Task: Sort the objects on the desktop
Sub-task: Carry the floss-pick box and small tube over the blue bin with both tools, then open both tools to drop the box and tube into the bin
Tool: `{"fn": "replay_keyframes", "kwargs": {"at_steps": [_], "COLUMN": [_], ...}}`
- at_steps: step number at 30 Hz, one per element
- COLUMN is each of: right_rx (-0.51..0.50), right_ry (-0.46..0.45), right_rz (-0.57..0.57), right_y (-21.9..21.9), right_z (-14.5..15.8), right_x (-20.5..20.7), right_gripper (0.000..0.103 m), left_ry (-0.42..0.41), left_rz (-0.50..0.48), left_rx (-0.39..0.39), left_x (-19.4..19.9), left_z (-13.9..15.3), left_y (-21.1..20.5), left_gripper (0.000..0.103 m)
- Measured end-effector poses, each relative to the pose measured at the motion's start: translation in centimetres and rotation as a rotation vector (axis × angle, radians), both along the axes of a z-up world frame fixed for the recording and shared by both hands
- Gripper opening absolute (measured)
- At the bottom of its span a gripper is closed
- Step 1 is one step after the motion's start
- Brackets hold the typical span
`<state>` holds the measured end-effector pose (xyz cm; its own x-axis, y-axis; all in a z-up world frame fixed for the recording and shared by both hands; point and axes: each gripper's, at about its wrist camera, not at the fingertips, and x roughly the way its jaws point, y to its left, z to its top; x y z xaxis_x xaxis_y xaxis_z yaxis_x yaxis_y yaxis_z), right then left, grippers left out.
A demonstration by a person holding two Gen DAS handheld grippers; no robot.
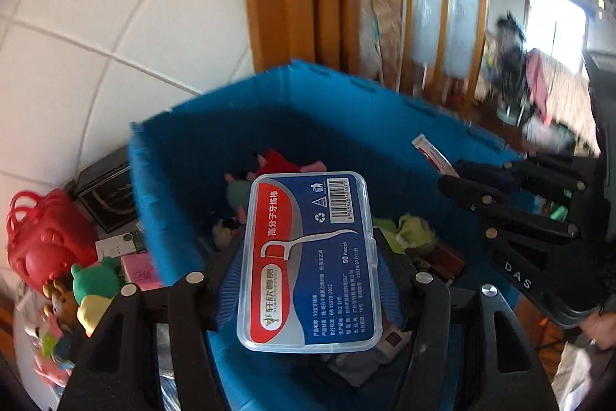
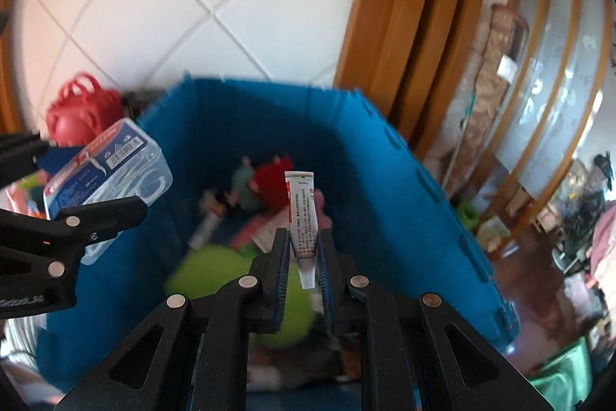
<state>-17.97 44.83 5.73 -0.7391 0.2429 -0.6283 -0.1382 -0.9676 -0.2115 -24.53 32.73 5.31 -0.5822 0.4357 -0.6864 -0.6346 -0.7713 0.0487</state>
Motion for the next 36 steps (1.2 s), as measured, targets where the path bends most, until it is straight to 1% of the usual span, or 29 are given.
{"fn": "replay_keyframes", "kwargs": {"at_steps": [2, 4, 5, 8, 9, 11, 15, 18, 25, 26, 27, 28, 29, 31, 33, 35, 36], "right_rx": [0.012, 0.009, 0.007, 0.009, 0.004, -0.013, -0.016, -0.017, -0.014, -0.005, -0.003, -0.006, -0.009, -0.011, -0.005, -0.015, -0.028], "right_ry": [-0.057, -0.097, -0.124, -0.175, -0.202, -0.234, -0.287, -0.285, -0.253, -0.249, -0.247, -0.242, -0.240, -0.231, -0.221, -0.211, -0.204], "right_rz": [0.001, 0.006, 0.008, 0.004, 0.001, 0.004, 0.008, 0.007, -0.002, -0.006, -0.006, -0.009, -0.012, -0.008, -0.005, 0.005, 0.014], "right_y": [1.9, 3.6, 4.4, 5.8, 6.4, 7.3, 8.4, 9.0, 9.7, 9.6, 9.6, 9.6, 9.6, 9.5, 9.2, 8.9, 8.7], "right_z": [-1.1, -1.8, -2.3, -3.3, -3.9, -4.5, -5.6, -5.3, -4.7, -4.7, -4.6, -4.5, -4.5, -4.3, -4.0, -3.7, -3.5], "right_x": [-1.2, -1.5, -2.0, -2.3, -2.7, -3.2, -3.7, -3.8, -3.7, -3.6, -3.8, -3.7, -3.7, -3.6, -3.3, -3.1, -3.0], "right_gripper": [0.015, 0.015, 0.015, 0.015, 0.015, 0.015, 0.015, 0.015, 0.015, 0.015, 0.017, 0.026, 0.033, 0.064, 0.074, 0.085, 0.096], "left_ry": [-0.044, -0.105, -0.150, -0.245, -0.245, -0.215, -0.244, -0.224, -0.209, -0.199, -0.182, -0.170, -0.155, -0.124, -0.107, -0.088, -0.080], "left_rz": [-0.007, -0.014, -0.026, -0.046, -0.037, -0.027, -0.029, -0.017, 0.002, 0.008, 0.016, 0.022, 0.027, 0.034, 0.043, 0.069, 0.079], "left_rx": [-0.033, -0.051, -0.082, -0.085, -0.091, -0.122, -0.132, -0.146, -0.139, -0.136, -0.134, -0.130, -0.124, -0.123, -0.117, -0.093, -0.084], "left_x": [-1.0, -1.9, -2.5, -3.3, -3.6, -3.7, -4.1, -4.5, -4.4, -4.3, -4.1, -4.0, -3.8, -3.3, -2.9, -2.4, -2.3], "left_z": [-0.9, -1.8, -2.5, -3.3, -3.4, -3.7, -4.0, -4.2, -3.5, -3.3, -3.1, -2.9, -2.6, -2.1, -1.6, -1.0, -0.8], "left_y": [1.7, 2.8, 3.6, 3.9, 4.0, 4.7, 5.0, 5.4, 5.7, 5.6, 5.5, 5.3, 5.1, 4.8, 4.4, 3.6, 3.3], "left_gripper": [0.059, 0.059, 0.059, 0.059, 0.059, 0.059, 0.059, 0.059, 0.060, 0.065, 0.073, 0.076, 0.079, 0.079, 0.079, 0.079, 0.079]}}
